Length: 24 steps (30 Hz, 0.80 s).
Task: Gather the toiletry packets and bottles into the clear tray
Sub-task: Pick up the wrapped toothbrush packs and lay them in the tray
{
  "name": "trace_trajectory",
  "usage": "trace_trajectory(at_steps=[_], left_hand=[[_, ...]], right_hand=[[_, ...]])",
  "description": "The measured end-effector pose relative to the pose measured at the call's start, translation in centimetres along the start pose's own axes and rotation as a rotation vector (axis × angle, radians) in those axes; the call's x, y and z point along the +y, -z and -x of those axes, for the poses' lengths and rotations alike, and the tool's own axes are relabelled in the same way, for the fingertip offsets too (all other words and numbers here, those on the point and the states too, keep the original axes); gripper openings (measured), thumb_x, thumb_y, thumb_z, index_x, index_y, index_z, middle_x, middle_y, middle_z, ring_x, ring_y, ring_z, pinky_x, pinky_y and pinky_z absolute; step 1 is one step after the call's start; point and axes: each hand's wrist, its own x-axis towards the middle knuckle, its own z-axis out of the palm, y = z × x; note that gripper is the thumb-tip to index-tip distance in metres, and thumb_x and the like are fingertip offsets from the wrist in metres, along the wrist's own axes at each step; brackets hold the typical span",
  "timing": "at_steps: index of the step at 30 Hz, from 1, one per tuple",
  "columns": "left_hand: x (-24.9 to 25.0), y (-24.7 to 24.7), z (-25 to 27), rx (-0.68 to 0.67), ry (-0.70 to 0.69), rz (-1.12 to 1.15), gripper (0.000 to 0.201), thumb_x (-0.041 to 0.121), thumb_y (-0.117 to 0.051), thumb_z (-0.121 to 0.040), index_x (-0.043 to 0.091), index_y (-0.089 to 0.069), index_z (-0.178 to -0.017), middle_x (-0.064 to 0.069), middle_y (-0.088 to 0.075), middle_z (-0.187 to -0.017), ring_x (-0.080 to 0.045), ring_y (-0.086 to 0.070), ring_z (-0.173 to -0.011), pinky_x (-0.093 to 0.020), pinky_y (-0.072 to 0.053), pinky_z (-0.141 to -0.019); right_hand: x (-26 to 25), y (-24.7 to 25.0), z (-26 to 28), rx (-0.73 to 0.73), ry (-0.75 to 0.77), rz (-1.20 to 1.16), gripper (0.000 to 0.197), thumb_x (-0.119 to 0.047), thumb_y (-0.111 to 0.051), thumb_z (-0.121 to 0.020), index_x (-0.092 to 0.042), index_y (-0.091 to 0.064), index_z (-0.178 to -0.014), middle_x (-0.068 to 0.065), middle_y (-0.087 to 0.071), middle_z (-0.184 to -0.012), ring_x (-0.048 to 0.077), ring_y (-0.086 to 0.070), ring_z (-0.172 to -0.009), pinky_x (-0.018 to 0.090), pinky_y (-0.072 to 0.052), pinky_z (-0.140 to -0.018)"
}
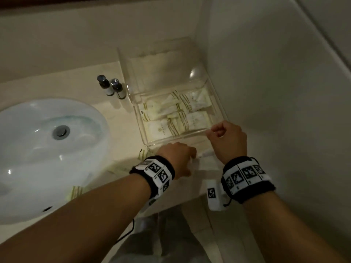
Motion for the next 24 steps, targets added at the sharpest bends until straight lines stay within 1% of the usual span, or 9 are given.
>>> trace_trajectory(at_steps=[3,5,10,14,17,19,21,23,24], left_hand=[[0.4,-0.6,-0.2,0.053,-0.002,-0.047,0.047,0.038,-0.071,-0.086,0.032,-0.054,-0.130,-0.003,-0.061,-0.121,-0.028,-0.061,-0.106,-0.038,-0.053,-0.083],[0.4,-0.4,-0.2,0.083,0.011,-0.022,0.041,0.037,-0.069,-0.087,0.032,-0.057,-0.126,-0.002,-0.063,-0.119,-0.026,-0.062,-0.104,-0.035,-0.050,-0.080],[0.4,0.6,-0.6,0.141,0.024,0.053,0.029,0.039,-0.065,-0.090,0.031,-0.066,-0.118,0.000,-0.067,-0.116,-0.025,-0.064,-0.101,-0.034,-0.054,-0.082],[-0.1,2.6,-0.5,0.267,0.069,0.152,0.024,0.035,-0.066,-0.088,0.030,-0.072,-0.111,0.000,-0.072,-0.108,-0.025,-0.066,-0.098,-0.038,-0.056,-0.087],[-0.9,4.7,-0.6,0.356,0.103,0.157,0.022,0.034,-0.066,-0.087,0.030,-0.075,-0.107,0.000,-0.072,-0.103,-0.025,-0.067,-0.092,-0.036,-0.056,-0.083],[-1.7,6.4,-0.7,0.409,0.129,0.143,0.022,0.036,-0.067,-0.085,0.032,-0.075,-0.105,0.002,-0.072,-0.098,-0.023,-0.066,-0.088,-0.031,-0.054,-0.076],[-2.3,7.8,-0.7,0.444,0.157,0.140,0.019,0.036,-0.070,-0.084,0.032,-0.076,-0.102,0.003,-0.072,-0.093,-0.021,-0.066,-0.084,-0.031,-0.054,-0.073],[-2.9,8.8,-0.8,0.468,0.172,0.145,0.017,0.036,-0.072,-0.084,0.032,-0.076,-0.099,0.005,-0.073,-0.090,-0.019,-0.066,-0.083,-0.033,-0.057,-0.076],[-3.2,9.1,-0.8,0.480,0.176,0.150,0.016,0.036,-0.072,-0.083,0.032,-0.077,-0.099,0.005,-0.073,-0.089,-0.019,-0.067,-0.082,-0.034,-0.057,-0.077]], right_hand=[[1.4,1.0,0.8,0.033,-0.049,-0.024,0.013,-0.031,-0.072,-0.080,-0.020,-0.066,-0.080,-0.008,-0.065,-0.068,0.018,-0.065,-0.076,0.030,-0.053,-0.073],[2.0,1.5,1.2,0.052,-0.064,-0.038,0.014,-0.031,-0.073,-0.081,-0.018,-0.067,-0.081,-0.005,-0.066,-0.070,0.019,-0.065,-0.075,0.031,-0.054,-0.074],[2.7,2.4,2.0,0.097,-0.072,-0.062,0.015,-0.031,-0.073,-0.081,-0.018,-0.066,-0.079,-0.005,-0.064,-0.068,0.019,-0.065,-0.072,0.030,-0.054,-0.071],[2.3,2.8,2.2,0.169,-0.041,-0.066,0.017,-0.029,-0.069,-0.083,-0.016,-0.064,-0.074,-0.007,-0.061,-0.061,0.022,-0.063,-0.067,0.035,-0.053,-0.071],[1.7,2.8,2.1,0.203,-0.085,-0.038,0.026,-0.033,-0.063,-0.087,-0.016,-0.060,-0.069,-0.004,-0.059,-0.060,0.025,-0.062,-0.068,0.033,-0.051,-0.072],[1.2,2.4,2.1,0.128,-0.144,0.003,0.029,-0.036,-0.060,-0.088,-0.020,-0.059,-0.064,-0.002,-0.061,-0.062,0.026,-0.064,-0.071,0.028,-0.047,-0.069],[1.0,1.4,2.6,-0.057,-0.145,0.100,0.026,-0.036,-0.061,-0.085,-0.019,-0.063,-0.066,0.000,-0.068,-0.072,0.024,-0.064,-0.076,0.028,-0.050,-0.071],[0.8,0.0,3.4,-0.279,-0.079,0.172,0.005,-0.027,-0.065,-0.078,-0.023,-0.067,-0.079,-0.003,-0.069,-0.084,0.020,-0.063,-0.081,0.028,-0.052,-0.075],[0.6,-0.6,3.8,-0.386,-0.041,0.209,0.013,-0.021,-0.066,-0.074,-0.027,-0.065,-0.086,-0.005,-0.067,-0.090,0.018,-0.062,-0.085,0.027,-0.052,-0.076]])
